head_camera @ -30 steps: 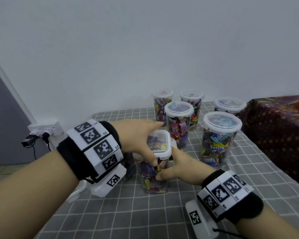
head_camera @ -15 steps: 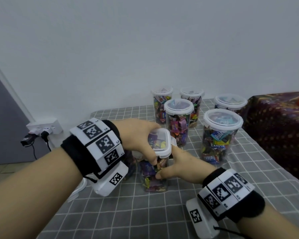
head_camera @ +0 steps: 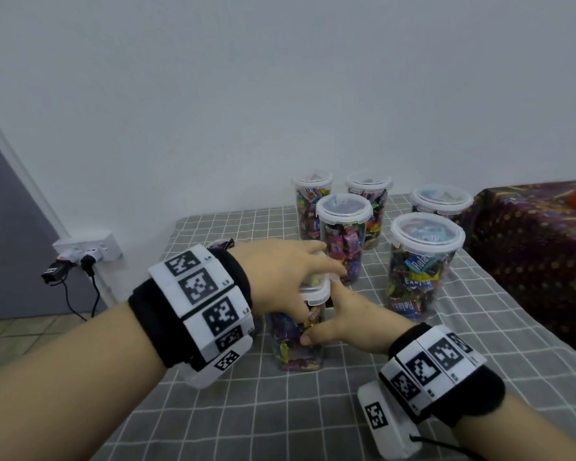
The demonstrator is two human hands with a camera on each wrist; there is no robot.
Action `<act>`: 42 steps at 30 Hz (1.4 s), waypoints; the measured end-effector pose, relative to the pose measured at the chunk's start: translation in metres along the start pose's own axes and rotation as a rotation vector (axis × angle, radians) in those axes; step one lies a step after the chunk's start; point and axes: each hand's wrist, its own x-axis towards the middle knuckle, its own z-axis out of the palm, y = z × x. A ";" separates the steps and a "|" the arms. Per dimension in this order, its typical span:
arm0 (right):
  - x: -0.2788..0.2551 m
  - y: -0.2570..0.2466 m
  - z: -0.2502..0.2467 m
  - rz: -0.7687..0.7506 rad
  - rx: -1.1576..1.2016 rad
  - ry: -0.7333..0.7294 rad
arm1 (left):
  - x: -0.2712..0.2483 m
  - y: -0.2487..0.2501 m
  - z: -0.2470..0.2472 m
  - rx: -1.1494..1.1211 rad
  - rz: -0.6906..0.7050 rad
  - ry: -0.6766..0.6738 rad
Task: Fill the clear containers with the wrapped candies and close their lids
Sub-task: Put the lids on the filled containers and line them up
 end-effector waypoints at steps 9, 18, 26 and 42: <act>0.003 0.005 0.001 -0.020 0.046 0.000 | 0.006 0.008 0.002 0.057 -0.014 0.034; 0.006 0.012 0.002 -0.027 0.070 0.020 | -0.029 -0.008 0.055 -0.810 -0.220 0.452; 0.008 0.014 0.003 -0.048 0.098 0.005 | -0.023 -0.009 0.078 -1.517 -0.083 0.529; 0.003 0.035 -0.013 0.081 0.067 0.282 | -0.088 -0.035 0.075 -1.291 -0.238 0.707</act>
